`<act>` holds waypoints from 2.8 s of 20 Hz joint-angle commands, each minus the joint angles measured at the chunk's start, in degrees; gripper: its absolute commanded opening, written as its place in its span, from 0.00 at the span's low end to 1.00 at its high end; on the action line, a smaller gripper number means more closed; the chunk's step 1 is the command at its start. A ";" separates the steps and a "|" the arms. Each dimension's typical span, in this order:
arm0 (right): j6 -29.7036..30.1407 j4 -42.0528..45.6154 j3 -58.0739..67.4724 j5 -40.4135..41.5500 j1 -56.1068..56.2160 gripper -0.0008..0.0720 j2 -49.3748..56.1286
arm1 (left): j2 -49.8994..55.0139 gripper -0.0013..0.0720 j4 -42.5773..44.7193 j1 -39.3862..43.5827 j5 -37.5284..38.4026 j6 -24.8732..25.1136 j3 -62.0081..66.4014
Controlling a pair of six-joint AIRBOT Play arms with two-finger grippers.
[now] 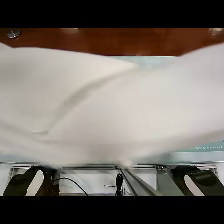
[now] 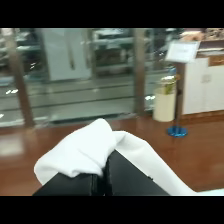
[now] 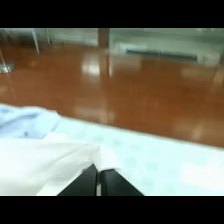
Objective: Fold the shirts.
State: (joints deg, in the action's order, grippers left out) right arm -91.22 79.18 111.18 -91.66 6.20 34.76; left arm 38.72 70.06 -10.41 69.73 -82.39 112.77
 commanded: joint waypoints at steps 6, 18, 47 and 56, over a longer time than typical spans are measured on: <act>-3.15 -2.43 -42.23 -1.99 -0.02 0.05 -5.77 | 10.08 0.06 29.09 11.26 0.57 -7.28 -17.88; -5.01 0.33 -58.69 32.63 -1.03 0.05 31.34 | 46.69 0.06 -0.72 9.14 -2.67 -11.56 -18.38; 24.41 -33.24 -76.19 22.84 -37.88 0.86 28.83 | 33.09 0.98 -33.68 -9.92 -9.97 12.79 -77.81; 21.40 -33.27 -76.17 26.27 -37.88 0.86 28.83 | 38.05 0.79 -36.28 -0.55 -16.22 12.92 -77.72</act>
State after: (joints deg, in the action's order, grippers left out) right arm -68.60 46.09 35.03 -67.33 -31.64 63.64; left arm 75.66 34.30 -12.84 56.36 -69.80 35.14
